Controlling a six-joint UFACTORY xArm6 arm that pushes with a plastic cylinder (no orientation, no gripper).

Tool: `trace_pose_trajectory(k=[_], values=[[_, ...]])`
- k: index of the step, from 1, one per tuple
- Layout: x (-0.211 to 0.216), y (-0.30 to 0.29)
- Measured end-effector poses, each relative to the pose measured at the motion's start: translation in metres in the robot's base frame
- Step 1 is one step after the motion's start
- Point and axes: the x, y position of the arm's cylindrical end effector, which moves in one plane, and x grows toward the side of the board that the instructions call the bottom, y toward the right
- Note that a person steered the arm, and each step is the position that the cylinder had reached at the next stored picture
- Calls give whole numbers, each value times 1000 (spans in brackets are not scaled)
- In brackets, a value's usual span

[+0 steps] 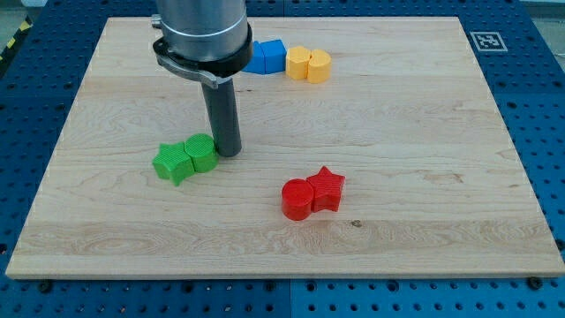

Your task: Separate the yellow hexagon and yellow heart

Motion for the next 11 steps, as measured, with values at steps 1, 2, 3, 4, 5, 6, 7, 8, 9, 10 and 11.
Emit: trace_pose_trajectory(k=[1,2,3,4,5,6,7,8,9,10,11], values=[[-9,11],[-43,59],[-83,96],[-101,101],[-120,99],[-137,99],[-145,104],[-156,104],[-161,104],[-161,102],[-161,82]])
